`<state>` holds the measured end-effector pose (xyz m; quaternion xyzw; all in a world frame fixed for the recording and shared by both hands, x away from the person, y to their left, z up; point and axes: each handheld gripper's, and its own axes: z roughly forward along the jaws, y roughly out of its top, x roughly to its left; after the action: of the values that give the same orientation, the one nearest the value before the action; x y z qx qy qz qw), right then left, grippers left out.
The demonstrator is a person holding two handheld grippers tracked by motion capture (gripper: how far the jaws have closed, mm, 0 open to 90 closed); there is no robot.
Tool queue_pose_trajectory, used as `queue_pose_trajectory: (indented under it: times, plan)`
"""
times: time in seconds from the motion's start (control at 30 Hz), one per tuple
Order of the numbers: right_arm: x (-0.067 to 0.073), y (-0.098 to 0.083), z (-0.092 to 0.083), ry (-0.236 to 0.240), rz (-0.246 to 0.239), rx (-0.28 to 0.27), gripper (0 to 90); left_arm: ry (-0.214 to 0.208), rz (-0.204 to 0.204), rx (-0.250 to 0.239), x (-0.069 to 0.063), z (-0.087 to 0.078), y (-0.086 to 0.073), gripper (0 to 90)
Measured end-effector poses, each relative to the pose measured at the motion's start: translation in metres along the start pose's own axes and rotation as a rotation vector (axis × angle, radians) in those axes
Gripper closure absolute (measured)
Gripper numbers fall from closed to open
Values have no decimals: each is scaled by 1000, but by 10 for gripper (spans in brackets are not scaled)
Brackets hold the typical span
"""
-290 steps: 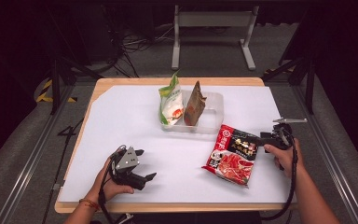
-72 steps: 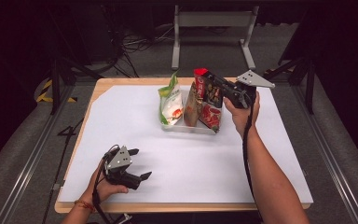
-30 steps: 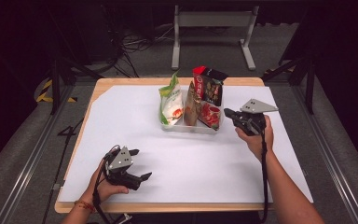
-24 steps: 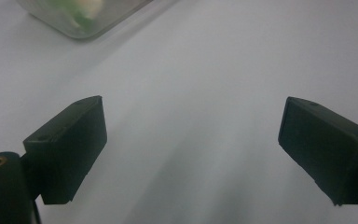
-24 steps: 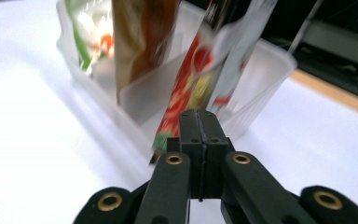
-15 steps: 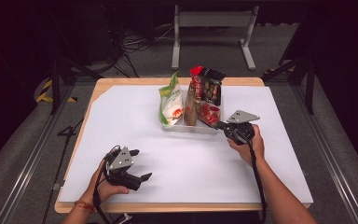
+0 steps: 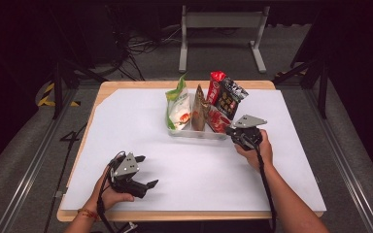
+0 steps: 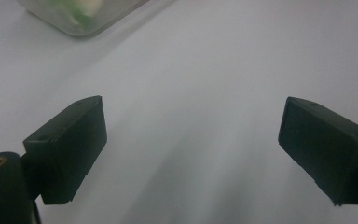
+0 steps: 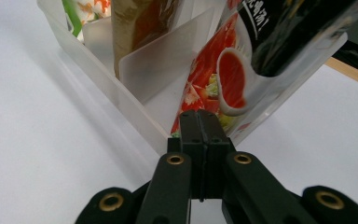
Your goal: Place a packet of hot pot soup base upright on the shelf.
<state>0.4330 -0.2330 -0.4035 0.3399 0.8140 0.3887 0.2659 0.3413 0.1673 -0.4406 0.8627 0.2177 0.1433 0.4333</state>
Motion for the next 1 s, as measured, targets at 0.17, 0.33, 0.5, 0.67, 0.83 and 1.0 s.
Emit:
queue_pose_trajectory:
  times: [0.17,0.33,0.5,0.67,0.83,1.0]
  plan:
    - [-1,0,-7,-3,-4,-11,900,-3,1,3,-1,1,1,86]
    - [-1,0,-10,2,-4,-16,900,-1,-1,6,-1,2,1,86]
    - [1,1,-14,10,-15,-22,900,2,-3,2,0,0,0,86]
    - [1,2,-21,5,-36,-24,900,8,2,6,0,0,0,86]
    - [1,2,-29,0,-50,-28,900,13,0,10,1,0,-1,86]
    - [1,2,-35,-2,-64,-28,896,19,-2,12,2,0,-1,86]
